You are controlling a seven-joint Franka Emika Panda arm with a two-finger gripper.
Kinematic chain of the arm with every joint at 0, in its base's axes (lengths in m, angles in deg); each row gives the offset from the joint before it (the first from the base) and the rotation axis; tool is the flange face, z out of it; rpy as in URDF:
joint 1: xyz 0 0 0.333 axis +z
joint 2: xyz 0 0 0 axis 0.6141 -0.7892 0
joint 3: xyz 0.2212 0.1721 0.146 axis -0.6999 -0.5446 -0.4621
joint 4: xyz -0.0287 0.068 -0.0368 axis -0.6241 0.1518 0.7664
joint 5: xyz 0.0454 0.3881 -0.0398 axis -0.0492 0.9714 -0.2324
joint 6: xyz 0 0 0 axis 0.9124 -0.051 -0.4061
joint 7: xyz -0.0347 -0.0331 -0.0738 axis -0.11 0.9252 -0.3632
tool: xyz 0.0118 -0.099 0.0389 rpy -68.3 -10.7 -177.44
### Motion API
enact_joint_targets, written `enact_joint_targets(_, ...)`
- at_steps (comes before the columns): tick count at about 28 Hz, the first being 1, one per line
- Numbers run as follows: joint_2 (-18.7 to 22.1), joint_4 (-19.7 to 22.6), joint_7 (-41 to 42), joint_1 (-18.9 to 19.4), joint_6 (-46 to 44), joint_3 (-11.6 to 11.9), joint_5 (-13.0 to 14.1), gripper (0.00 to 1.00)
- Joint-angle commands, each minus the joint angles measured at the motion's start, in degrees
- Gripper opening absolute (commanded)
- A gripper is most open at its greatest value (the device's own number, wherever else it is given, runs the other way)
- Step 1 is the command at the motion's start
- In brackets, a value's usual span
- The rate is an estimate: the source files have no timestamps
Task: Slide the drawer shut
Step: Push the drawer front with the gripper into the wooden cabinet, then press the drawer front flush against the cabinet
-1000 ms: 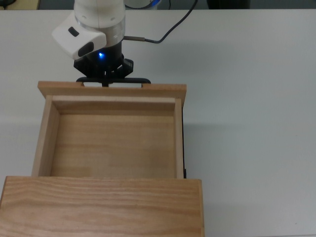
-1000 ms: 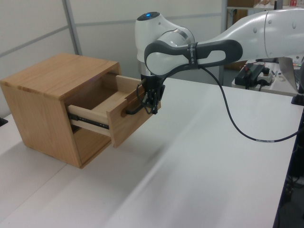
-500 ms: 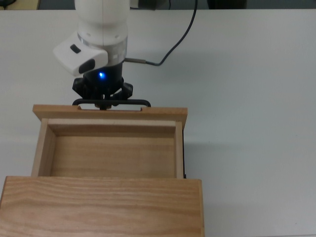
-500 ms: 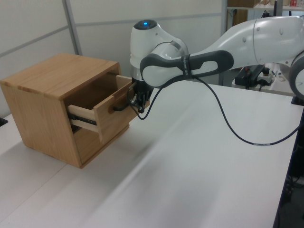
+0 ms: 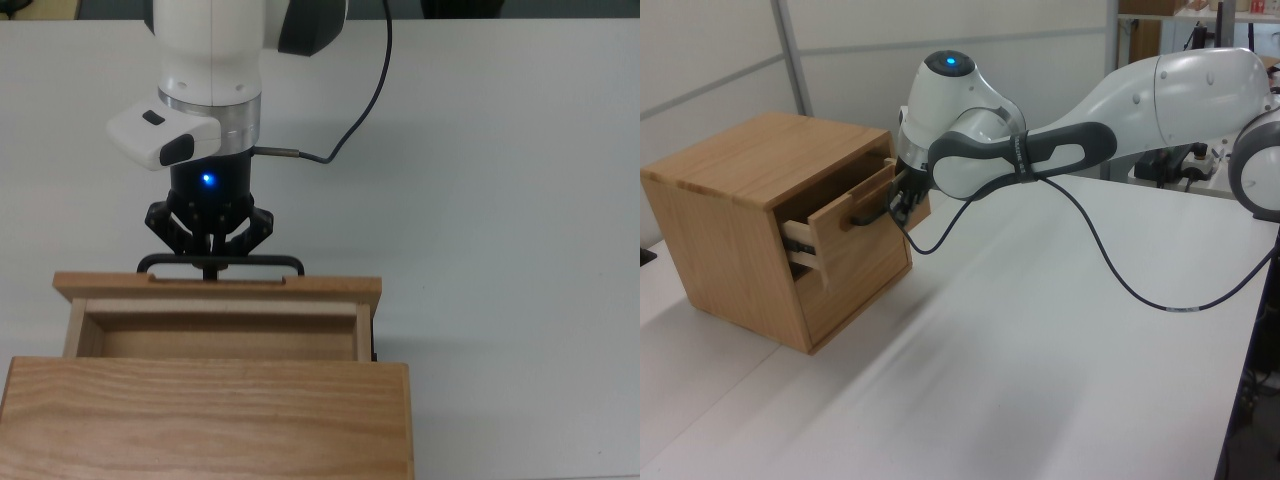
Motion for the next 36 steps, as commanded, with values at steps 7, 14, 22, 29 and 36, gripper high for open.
enact_joint_targets(7,-3.67,-1.35,-1.55,0.28,14.91,-0.09,-4.78,0.0)
enact_joint_targets(14,-4.64,-1.35,-1.55,0.28,21.68,0.09,-6.63,0.0)
enact_joint_targets(22,-5.95,-1.26,-1.55,0.19,28.36,0.18,-8.92,0.0)
enact_joint_targets(29,-6.04,-1.26,-1.46,0.1,30.04,0.26,-9.0,0.0)
enact_joint_targets(36,-1.66,-0.73,-4.36,-0.34,19.01,0.18,-7.86,0.0)
